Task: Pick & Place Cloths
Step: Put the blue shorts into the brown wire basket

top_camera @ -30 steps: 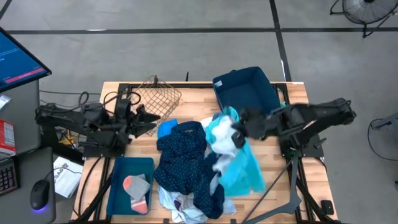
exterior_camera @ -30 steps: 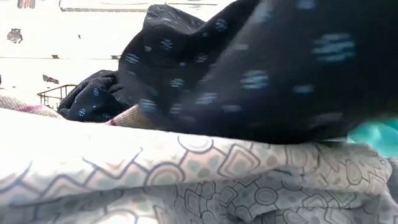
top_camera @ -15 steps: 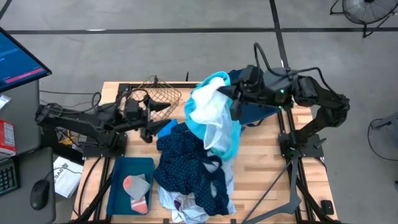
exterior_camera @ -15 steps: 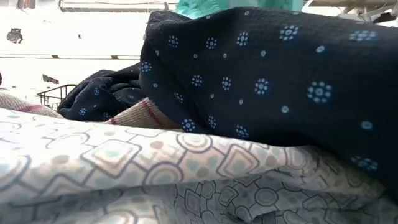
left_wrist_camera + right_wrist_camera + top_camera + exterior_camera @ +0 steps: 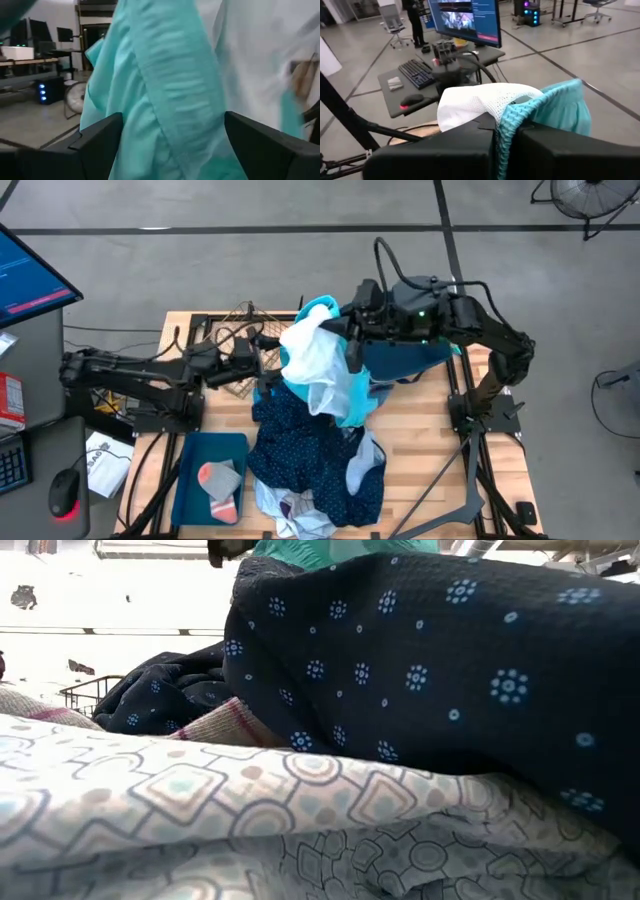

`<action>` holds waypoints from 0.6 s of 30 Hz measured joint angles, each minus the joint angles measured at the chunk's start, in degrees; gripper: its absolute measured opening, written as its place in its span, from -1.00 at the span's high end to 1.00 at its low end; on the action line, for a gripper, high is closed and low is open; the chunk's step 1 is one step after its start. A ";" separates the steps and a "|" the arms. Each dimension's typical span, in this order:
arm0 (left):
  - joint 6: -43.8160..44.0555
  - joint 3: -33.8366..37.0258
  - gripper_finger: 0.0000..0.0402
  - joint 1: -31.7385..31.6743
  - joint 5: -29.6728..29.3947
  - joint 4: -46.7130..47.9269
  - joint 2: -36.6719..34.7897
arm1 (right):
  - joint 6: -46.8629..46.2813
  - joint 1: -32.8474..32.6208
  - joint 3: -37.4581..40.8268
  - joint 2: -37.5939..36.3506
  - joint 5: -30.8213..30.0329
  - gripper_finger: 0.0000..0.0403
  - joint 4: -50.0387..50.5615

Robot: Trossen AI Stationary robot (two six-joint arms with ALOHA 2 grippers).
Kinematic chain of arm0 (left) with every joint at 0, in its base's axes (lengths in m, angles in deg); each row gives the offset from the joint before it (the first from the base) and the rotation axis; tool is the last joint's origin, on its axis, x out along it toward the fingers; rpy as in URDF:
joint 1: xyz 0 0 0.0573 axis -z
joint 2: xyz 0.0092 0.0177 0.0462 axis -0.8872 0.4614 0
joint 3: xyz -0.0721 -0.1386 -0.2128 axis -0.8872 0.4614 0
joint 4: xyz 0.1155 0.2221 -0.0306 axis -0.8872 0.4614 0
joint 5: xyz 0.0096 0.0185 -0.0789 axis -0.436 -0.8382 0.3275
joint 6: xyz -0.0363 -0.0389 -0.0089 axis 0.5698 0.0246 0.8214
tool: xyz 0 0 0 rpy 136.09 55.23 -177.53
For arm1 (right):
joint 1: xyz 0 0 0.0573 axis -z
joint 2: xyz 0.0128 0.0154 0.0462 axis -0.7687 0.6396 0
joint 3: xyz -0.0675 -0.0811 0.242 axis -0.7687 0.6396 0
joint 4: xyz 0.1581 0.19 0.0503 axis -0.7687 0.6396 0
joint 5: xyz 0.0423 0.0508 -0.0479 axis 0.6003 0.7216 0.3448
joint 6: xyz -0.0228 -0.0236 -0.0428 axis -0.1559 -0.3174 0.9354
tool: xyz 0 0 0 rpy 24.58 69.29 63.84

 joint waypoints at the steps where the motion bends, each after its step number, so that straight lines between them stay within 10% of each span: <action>1: -0.67 0.00 -0.67 -0.53 0.00 -0.01 0.70 | -0.04 0.12 -0.04 0.15 0.88 1.00 -0.61; 6: 0.82 0.02 -0.68 -3.33 0.60 -0.68 4.26 | -0.59 0.17 -0.14 0.77 4.26 1.00 -4.27; 18: 4.33 0.09 -0.68 -5.36 25.55 -8.45 12.22 | -0.60 2.07 0.03 2.27 9.46 1.00 -6.49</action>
